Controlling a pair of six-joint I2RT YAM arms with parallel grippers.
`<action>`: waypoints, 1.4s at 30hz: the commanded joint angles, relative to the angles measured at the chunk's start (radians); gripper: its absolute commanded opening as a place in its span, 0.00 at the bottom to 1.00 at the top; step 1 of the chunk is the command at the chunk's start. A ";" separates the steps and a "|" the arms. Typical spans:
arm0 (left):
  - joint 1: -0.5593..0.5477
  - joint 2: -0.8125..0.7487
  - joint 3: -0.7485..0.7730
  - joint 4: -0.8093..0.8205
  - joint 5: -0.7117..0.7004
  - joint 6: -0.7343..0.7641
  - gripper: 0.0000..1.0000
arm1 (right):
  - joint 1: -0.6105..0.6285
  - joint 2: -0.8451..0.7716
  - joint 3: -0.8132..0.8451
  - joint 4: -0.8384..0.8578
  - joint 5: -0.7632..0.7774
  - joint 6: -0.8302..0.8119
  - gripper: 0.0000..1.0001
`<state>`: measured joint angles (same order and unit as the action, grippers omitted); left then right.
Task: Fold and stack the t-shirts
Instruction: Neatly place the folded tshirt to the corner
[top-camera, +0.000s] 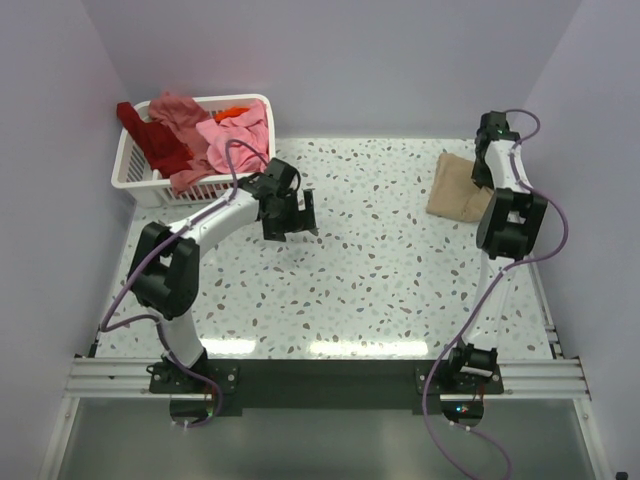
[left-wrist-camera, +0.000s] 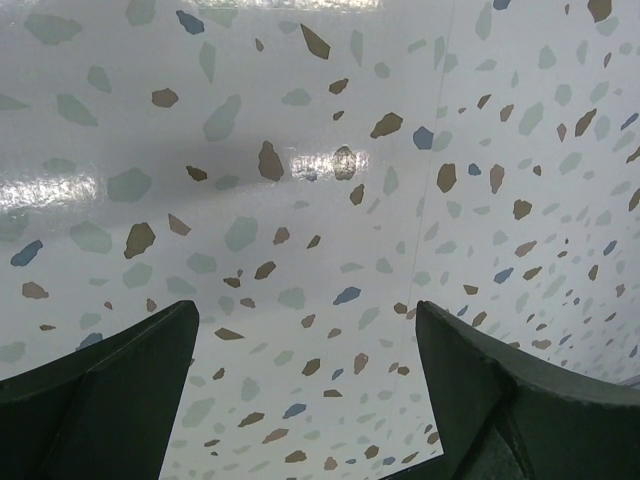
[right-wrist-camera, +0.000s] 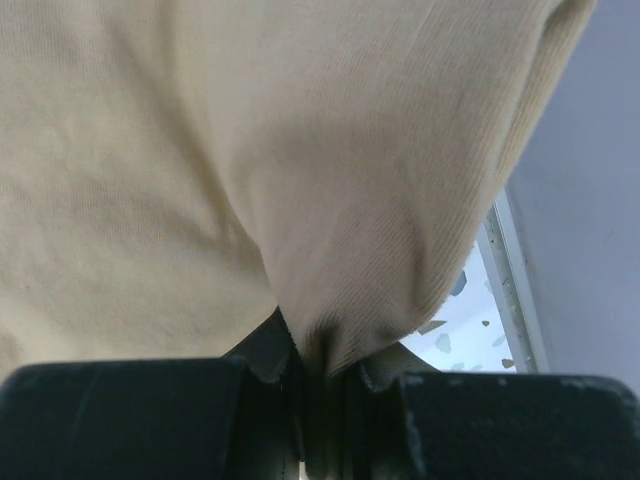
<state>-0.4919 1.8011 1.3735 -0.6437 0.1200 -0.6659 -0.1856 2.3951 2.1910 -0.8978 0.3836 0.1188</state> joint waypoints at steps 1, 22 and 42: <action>0.006 0.010 0.053 -0.042 -0.010 -0.035 0.95 | -0.003 0.029 0.047 0.059 0.063 0.042 0.00; 0.004 0.026 0.061 -0.137 -0.023 -0.020 0.95 | -0.008 0.072 0.062 0.166 0.144 0.327 0.00; 0.003 0.020 0.091 -0.099 -0.020 -0.003 0.99 | -0.008 -0.233 -0.413 0.505 0.133 0.338 0.99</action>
<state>-0.4919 1.8542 1.4303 -0.7681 0.1036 -0.6872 -0.1921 2.3005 1.8740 -0.5186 0.4789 0.4732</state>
